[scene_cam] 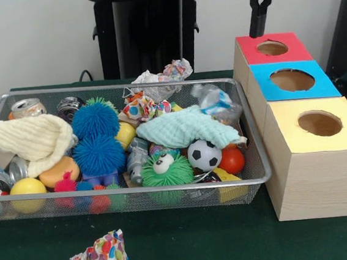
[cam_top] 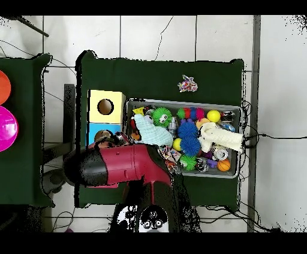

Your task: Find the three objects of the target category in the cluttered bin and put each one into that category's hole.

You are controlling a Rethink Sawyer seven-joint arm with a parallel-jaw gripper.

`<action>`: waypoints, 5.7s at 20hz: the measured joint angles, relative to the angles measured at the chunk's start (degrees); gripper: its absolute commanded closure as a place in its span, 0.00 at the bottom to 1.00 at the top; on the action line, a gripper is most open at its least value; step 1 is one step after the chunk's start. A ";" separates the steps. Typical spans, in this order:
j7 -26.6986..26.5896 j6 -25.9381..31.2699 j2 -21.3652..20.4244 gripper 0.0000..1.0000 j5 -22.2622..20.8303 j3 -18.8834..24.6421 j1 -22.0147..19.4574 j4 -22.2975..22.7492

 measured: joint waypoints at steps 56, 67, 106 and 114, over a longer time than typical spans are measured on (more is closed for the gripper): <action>0.00 0.00 0.35 0.00 4.24 -3.24 -12.08 -2.95; 4.20 -1.85 4.73 0.00 9.53 -8.28 -10.65 -3.56; 16.64 -3.75 8.50 0.00 7.89 -7.09 -8.22 -10.11; 16.59 -3.74 6.87 0.00 4.71 -0.82 -12.94 -10.11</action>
